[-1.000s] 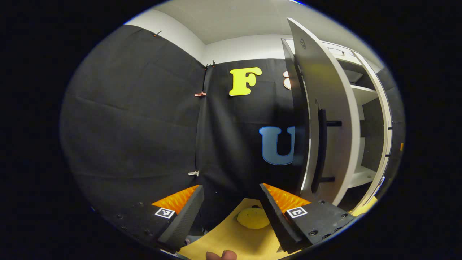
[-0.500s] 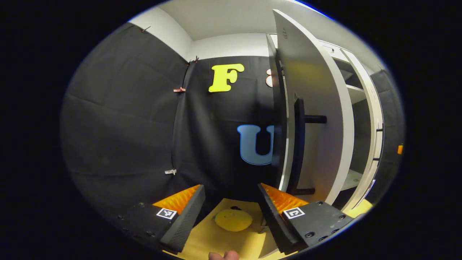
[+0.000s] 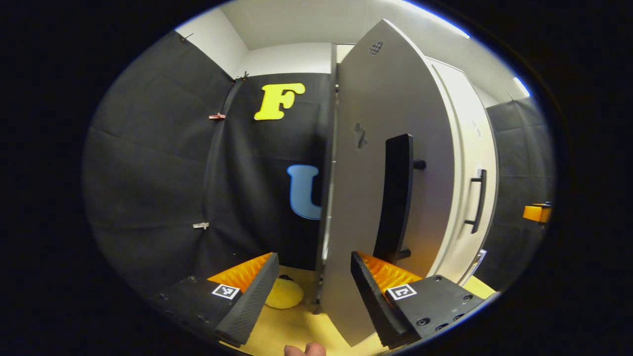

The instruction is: Grasp the bottle in the cabinet with the left hand and place it on the coaster, then close the right door with the right hand and the left door with the left hand.

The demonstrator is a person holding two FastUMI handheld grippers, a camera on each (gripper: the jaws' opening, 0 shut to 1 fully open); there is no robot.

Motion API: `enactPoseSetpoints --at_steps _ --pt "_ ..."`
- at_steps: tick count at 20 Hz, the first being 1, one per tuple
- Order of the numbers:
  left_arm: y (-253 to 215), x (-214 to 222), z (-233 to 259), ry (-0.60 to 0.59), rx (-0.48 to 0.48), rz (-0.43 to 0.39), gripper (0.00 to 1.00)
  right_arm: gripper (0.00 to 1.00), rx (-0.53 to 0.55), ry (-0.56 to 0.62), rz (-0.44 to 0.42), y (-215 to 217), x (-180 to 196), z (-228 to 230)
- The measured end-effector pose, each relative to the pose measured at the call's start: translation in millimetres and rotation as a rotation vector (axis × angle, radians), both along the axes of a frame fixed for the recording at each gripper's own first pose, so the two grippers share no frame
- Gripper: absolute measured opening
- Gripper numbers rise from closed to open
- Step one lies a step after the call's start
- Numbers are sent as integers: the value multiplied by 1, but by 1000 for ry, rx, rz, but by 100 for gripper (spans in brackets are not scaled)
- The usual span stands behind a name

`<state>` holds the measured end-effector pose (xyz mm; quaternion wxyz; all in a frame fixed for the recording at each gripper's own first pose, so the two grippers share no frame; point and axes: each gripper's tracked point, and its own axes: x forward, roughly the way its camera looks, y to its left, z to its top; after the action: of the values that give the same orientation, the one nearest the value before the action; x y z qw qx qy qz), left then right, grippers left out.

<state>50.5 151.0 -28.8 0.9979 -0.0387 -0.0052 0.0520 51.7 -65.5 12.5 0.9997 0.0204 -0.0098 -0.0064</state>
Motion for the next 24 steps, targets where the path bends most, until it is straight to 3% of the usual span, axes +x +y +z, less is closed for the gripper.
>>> enactPoseSetpoints --at_steps 1,2,4,7,13,24 --pt "-17 4 2 -6 2 -24 93 96 1 1 5 1 -1 0" --pt "-31 8 5 -12 7 -44 89 96 2 1 10 2 -1 1" --pt "-60 16 7 -19 15 -82 94 96 3 2 15 5 -3 1" --pt "-92 30 8 -23 22 -123 92 96 6 7 28 11 -6 1" --pt "-117 55 8 -25 1 -128 93 96 1 10 49 20 -5 0" --pt "-135 78 9 -31 62 -121 95 96 37 -7 32 19 -2 9"
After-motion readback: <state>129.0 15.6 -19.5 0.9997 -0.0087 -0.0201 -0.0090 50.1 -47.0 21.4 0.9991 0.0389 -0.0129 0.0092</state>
